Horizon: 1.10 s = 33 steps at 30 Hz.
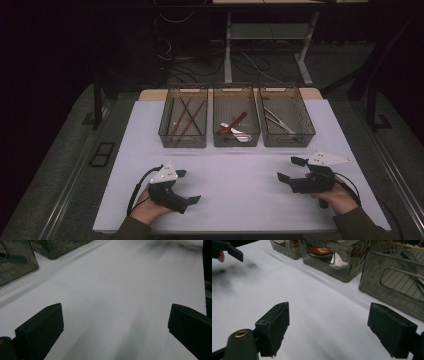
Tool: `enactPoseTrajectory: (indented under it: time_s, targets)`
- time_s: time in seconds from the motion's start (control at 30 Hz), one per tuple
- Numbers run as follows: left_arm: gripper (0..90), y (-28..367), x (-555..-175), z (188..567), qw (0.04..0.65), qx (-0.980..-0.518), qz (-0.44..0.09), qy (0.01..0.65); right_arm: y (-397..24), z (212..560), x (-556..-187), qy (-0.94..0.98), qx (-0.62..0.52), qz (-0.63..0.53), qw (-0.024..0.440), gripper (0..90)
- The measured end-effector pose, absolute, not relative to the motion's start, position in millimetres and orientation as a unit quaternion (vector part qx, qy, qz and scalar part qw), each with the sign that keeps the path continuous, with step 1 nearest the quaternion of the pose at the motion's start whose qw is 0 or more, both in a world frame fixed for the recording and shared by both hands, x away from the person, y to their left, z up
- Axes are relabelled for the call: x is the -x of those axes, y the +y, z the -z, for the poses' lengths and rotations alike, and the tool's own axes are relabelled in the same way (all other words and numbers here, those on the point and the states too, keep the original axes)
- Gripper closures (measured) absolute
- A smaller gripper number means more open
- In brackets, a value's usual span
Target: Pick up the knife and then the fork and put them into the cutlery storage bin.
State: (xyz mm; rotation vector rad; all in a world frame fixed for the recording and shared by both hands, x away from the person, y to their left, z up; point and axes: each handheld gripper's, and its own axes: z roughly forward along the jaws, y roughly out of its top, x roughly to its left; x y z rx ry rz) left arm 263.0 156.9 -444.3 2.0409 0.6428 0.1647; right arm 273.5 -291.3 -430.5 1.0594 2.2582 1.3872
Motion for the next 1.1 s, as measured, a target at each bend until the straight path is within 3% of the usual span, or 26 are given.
enactPoseTrajectory:
  time_s: [1.1]
  targets:
    - [0.0, 158, -264, 446, 0.477, -0.835, -0.067, 0.265, -291, 448, -256, 0.798, -0.359, -0.464, 0.14, 17.4]
